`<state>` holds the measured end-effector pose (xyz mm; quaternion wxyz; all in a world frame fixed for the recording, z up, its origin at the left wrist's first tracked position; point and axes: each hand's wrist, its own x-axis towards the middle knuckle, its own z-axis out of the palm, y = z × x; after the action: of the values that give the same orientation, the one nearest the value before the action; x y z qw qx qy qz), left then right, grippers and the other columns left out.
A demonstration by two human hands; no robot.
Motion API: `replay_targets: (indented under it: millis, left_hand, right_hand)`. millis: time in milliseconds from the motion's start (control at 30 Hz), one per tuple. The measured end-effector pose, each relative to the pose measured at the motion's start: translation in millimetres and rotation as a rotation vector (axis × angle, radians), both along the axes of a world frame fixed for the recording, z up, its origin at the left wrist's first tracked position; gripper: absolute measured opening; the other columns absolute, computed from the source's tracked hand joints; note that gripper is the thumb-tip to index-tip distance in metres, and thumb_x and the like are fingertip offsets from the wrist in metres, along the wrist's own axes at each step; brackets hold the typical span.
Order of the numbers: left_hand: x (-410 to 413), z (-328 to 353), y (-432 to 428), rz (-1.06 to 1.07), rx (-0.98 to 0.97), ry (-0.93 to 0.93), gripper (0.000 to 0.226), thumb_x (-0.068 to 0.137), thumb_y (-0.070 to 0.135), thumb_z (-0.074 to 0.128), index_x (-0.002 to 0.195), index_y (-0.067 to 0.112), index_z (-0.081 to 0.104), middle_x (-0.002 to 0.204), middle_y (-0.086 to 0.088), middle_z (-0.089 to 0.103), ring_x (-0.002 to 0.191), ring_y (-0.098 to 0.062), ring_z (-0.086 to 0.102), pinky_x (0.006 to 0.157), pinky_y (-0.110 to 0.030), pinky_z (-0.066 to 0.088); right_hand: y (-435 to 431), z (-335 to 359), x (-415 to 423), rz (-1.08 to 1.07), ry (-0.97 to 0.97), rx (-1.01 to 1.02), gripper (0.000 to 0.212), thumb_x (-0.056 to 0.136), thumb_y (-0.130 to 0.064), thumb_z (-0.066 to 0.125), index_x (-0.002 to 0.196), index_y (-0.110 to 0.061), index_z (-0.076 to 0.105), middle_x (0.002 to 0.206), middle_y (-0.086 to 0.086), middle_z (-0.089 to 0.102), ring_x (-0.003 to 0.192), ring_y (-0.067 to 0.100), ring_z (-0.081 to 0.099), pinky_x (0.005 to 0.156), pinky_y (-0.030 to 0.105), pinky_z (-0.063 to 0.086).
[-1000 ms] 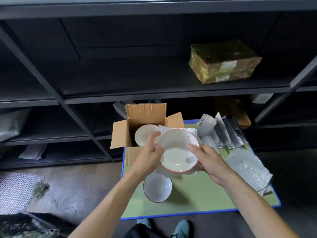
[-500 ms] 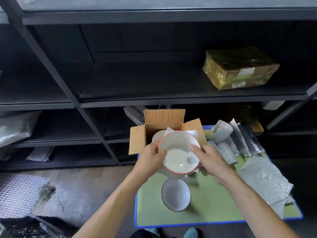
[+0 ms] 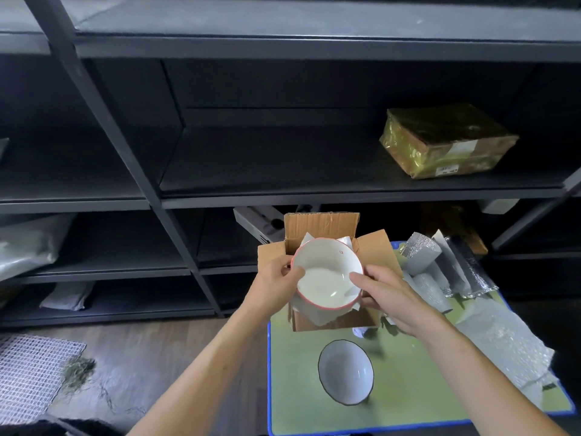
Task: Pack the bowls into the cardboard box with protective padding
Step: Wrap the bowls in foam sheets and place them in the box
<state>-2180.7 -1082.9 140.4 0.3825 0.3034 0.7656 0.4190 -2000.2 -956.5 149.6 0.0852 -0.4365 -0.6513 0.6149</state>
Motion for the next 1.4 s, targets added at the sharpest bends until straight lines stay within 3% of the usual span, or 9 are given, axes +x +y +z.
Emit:
replay_targets:
  millis: [100, 433, 633, 733, 867, 1067, 1167, 1267, 1400]
  left_hand:
    - [-8, 0, 7, -0.062, -0.017, -0.068, 0.035, 0.088, 0.043, 0.046, 0.102, 0.021, 0.069, 0.091, -0.005, 0.066, 0.082, -0.020, 0.060, 0.081, -0.043, 0.058]
    - [-21, -19, 50, 0.029, -0.096, -0.045, 0.025, 0.096, 0.019, 0.049, 0.102, 0.001, 0.066, 0.103, -0.014, 0.066, 0.086, -0.022, 0.071, 0.073, -0.038, 0.063]
    - [-30, -40, 71, 0.065, -0.157, 0.114, 0.027, 0.093, 0.018, 0.051, 0.091, -0.004, 0.067, 0.098, -0.020, 0.067, 0.080, -0.027, 0.072, 0.068, -0.045, 0.063]
    - [-33, -49, 79, 0.038, -0.228, 0.228, 0.027, 0.086, 0.018, 0.048, 0.077, 0.000, 0.066, 0.088, -0.021, 0.065, 0.079, -0.034, 0.071, 0.068, -0.047, 0.063]
    - [-29, -50, 86, -0.059, -0.385, 0.473, 0.023, 0.082, 0.012, 0.048, 0.060, 0.012, 0.057, 0.060, -0.004, 0.057, 0.061, -0.022, 0.060, 0.057, -0.030, 0.052]
    - [-28, -44, 90, -0.216, -0.519, 0.668, 0.017, 0.070, 0.012, 0.048, 0.055, 0.018, 0.054, 0.057, 0.003, 0.058, 0.061, -0.019, 0.060, 0.060, -0.032, 0.049]
    - [-33, -41, 93, -0.215, -0.521, 0.568, 0.017, 0.073, 0.012, 0.046, 0.067, 0.018, 0.060, 0.060, 0.005, 0.067, 0.057, -0.017, 0.064, 0.069, -0.027, 0.053]
    - [-39, -37, 95, -0.080, -0.417, 0.267, 0.032, 0.080, 0.009, 0.041, 0.100, 0.010, 0.066, 0.074, -0.003, 0.075, 0.061, -0.019, 0.074, 0.082, -0.037, 0.060]
    - [-44, -17, 95, -0.041, -0.342, 0.114, 0.035, 0.084, 0.010, 0.041, 0.111, 0.006, 0.063, 0.077, -0.006, 0.076, 0.059, -0.018, 0.074, 0.085, -0.046, 0.059]
  right_hand:
    - [11, -9, -6, 0.004, -0.052, 0.053, 0.017, 0.101, -0.016, 0.053, 0.096, -0.011, 0.068, 0.089, 0.003, 0.071, 0.072, 0.009, 0.065, 0.062, 0.019, 0.053]
    - [45, -30, -32, 0.022, -0.184, 0.256, 0.028, 0.102, -0.023, 0.049, 0.128, -0.022, 0.057, 0.105, -0.002, 0.067, 0.079, 0.011, 0.065, 0.056, 0.020, 0.051]
    - [60, -36, -42, 0.075, -0.263, 0.275, 0.033, 0.102, -0.024, 0.039, 0.131, -0.024, 0.055, 0.109, -0.001, 0.065, 0.095, 0.022, 0.066, 0.088, 0.047, 0.056]
    - [67, -42, -46, 0.116, -0.281, 0.275, 0.030, 0.100, -0.019, 0.038, 0.123, -0.022, 0.057, 0.103, 0.003, 0.066, 0.092, 0.026, 0.066, 0.084, 0.049, 0.057]
    - [68, -51, -52, 0.189, -0.415, 0.380, 0.019, 0.098, -0.012, 0.042, 0.111, -0.018, 0.054, 0.094, 0.008, 0.062, 0.082, 0.027, 0.060, 0.068, 0.040, 0.052]
    - [66, -57, -60, 0.234, -0.596, 0.479, 0.017, 0.095, -0.008, 0.045, 0.110, -0.010, 0.054, 0.092, 0.010, 0.061, 0.080, 0.028, 0.059, 0.069, 0.040, 0.052]
    - [68, -50, -62, 0.230, -0.576, 0.496, 0.018, 0.094, -0.006, 0.045, 0.107, -0.010, 0.055, 0.088, 0.010, 0.061, 0.076, 0.026, 0.059, 0.061, 0.035, 0.049]
    - [73, -34, -61, 0.214, -0.568, 0.520, 0.017, 0.089, -0.011, 0.042, 0.095, -0.014, 0.058, 0.086, 0.007, 0.064, 0.073, 0.023, 0.061, 0.056, 0.031, 0.046]
    - [80, -9, -60, 0.186, -0.491, 0.450, 0.017, 0.082, -0.013, 0.042, 0.072, -0.015, 0.055, 0.070, 0.006, 0.069, 0.065, 0.023, 0.070, 0.059, 0.035, 0.051]
